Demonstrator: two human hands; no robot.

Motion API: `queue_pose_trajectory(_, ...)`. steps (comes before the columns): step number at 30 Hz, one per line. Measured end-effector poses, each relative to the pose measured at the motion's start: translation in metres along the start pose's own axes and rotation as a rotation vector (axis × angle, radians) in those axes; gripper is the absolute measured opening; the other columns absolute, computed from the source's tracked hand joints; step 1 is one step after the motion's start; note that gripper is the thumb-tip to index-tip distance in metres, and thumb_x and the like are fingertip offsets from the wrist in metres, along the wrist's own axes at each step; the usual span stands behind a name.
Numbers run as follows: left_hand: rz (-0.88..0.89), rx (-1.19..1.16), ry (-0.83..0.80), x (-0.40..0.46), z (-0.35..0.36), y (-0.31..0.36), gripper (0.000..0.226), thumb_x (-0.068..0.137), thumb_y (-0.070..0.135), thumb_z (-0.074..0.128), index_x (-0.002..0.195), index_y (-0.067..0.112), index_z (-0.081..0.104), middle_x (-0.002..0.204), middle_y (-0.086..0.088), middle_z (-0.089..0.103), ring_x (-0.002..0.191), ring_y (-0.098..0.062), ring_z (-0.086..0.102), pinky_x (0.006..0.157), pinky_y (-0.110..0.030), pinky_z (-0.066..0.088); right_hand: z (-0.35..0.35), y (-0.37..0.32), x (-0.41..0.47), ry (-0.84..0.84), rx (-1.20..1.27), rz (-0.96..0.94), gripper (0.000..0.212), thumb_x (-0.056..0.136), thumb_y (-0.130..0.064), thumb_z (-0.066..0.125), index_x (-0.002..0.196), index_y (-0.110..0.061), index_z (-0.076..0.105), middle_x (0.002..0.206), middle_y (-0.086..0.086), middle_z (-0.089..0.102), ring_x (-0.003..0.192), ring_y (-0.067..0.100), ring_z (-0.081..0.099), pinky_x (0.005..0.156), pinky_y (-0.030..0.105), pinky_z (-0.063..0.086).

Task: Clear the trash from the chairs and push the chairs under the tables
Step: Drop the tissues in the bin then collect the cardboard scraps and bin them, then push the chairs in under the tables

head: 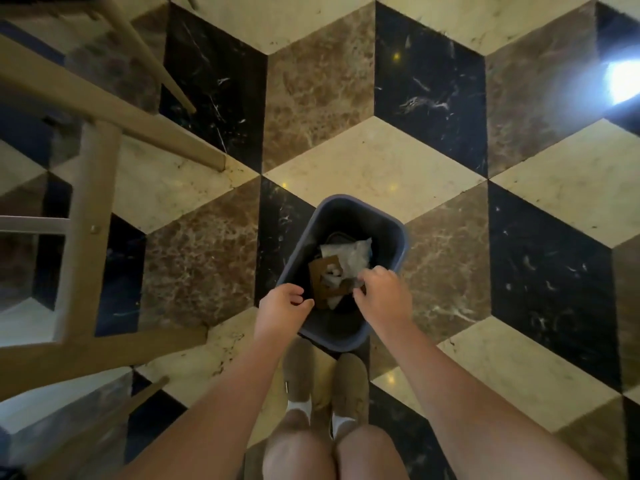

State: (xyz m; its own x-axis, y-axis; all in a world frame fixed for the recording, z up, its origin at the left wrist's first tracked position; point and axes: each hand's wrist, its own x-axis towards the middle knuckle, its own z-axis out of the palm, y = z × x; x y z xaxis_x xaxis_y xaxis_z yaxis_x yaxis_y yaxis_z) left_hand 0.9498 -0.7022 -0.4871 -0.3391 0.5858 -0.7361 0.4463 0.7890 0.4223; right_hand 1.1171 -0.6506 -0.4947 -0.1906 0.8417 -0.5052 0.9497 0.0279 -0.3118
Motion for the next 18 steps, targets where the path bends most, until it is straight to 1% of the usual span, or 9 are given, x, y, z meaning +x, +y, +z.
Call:
queue_pose_trajectory(3, 0.079, 0.11, -0.008, -0.049, -0.034, 0.02, 0.037, 0.087, 0.028, 0.061, 0.122, 0.017, 0.056, 0.114, -0.003, 0.063, 0.098, -0.015, 0.06, 0.079, -0.027, 0.05, -0.049, -0.022, -0.037, -0.02, -0.015, -0.027, 0.021, 0.09, -0.026, 0.053, 0.107, -0.016, 0.061, 0.106, 0.005, 0.061, 0.103, 0.024, 0.055, 0.08, 0.038, 0.051)
queue_pose_trajectory(5, 0.151, 0.219, 0.012, -0.088, -0.063, 0.036, 0.038, 0.089, 0.03, 0.058, 0.125, 0.018, 0.054, 0.118, -0.002, 0.062, 0.103, -0.016, 0.06, 0.081, -0.028, 0.049, -0.089, -0.044, -0.066, -0.018, -0.029, -0.057, 0.023, 0.09, -0.027, 0.053, 0.109, -0.017, 0.06, 0.108, 0.004, 0.061, 0.104, 0.023, 0.055, 0.083, 0.038, 0.051)
queue_pose_trajectory(7, 0.213, 0.325, 0.067, -0.13, -0.096, 0.052, 0.037, 0.089, 0.032, 0.057, 0.124, 0.022, 0.054, 0.117, 0.001, 0.061, 0.102, -0.015, 0.059, 0.078, -0.027, 0.047, -0.129, -0.072, -0.099, -0.024, -0.062, -0.1, 0.028, 0.091, -0.03, 0.052, 0.115, -0.018, 0.058, 0.111, 0.003, 0.061, 0.106, 0.023, 0.054, 0.085, 0.039, 0.051)
queue_pose_trajectory(9, 0.273, 0.42, 0.128, -0.171, -0.128, 0.066, 0.032, 0.088, 0.035, 0.055, 0.119, 0.025, 0.055, 0.111, 0.003, 0.061, 0.098, -0.015, 0.059, 0.076, -0.028, 0.046, -0.164, -0.102, -0.132, -0.014, -0.11, -0.151, 0.027, 0.091, -0.032, 0.052, 0.114, -0.02, 0.057, 0.112, 0.003, 0.061, 0.106, 0.022, 0.055, 0.087, 0.038, 0.05)
queue_pose_trajectory(12, 0.386, 0.574, 0.253, -0.228, -0.172, 0.076, 0.027, 0.091, 0.036, 0.047, 0.112, 0.025, 0.058, 0.106, 0.004, 0.064, 0.101, -0.017, 0.059, 0.089, -0.035, 0.043, -0.207, -0.145, -0.18, 0.018, -0.129, -0.236, 0.026, 0.091, -0.032, 0.05, 0.113, -0.02, 0.057, 0.115, 0.003, 0.06, 0.11, 0.023, 0.052, 0.093, 0.038, 0.046)
queue_pose_trajectory(15, 0.399, 0.635, 0.343, -0.282, -0.201, 0.066, 0.028, 0.093, 0.036, 0.04, 0.111, 0.024, 0.058, 0.109, 0.002, 0.064, 0.105, -0.018, 0.057, 0.095, -0.036, 0.041, -0.232, -0.179, -0.219, 0.064, -0.182, -0.364, 0.027, 0.092, -0.033, 0.047, 0.114, -0.02, 0.056, 0.116, 0.003, 0.06, 0.111, 0.022, 0.052, 0.093, 0.038, 0.046)
queue_pose_trajectory(18, 0.324, 0.67, 0.447, -0.331, -0.22, 0.048, 0.028, 0.095, 0.036, 0.039, 0.113, 0.022, 0.055, 0.115, 0.0, 0.062, 0.111, -0.02, 0.055, 0.098, -0.037, 0.039, -0.249, -0.21, -0.247, 0.088, -0.196, -0.515, 0.03, 0.091, -0.035, 0.046, 0.117, -0.021, 0.054, 0.118, 0.003, 0.058, 0.111, 0.023, 0.051, 0.092, 0.039, 0.044)
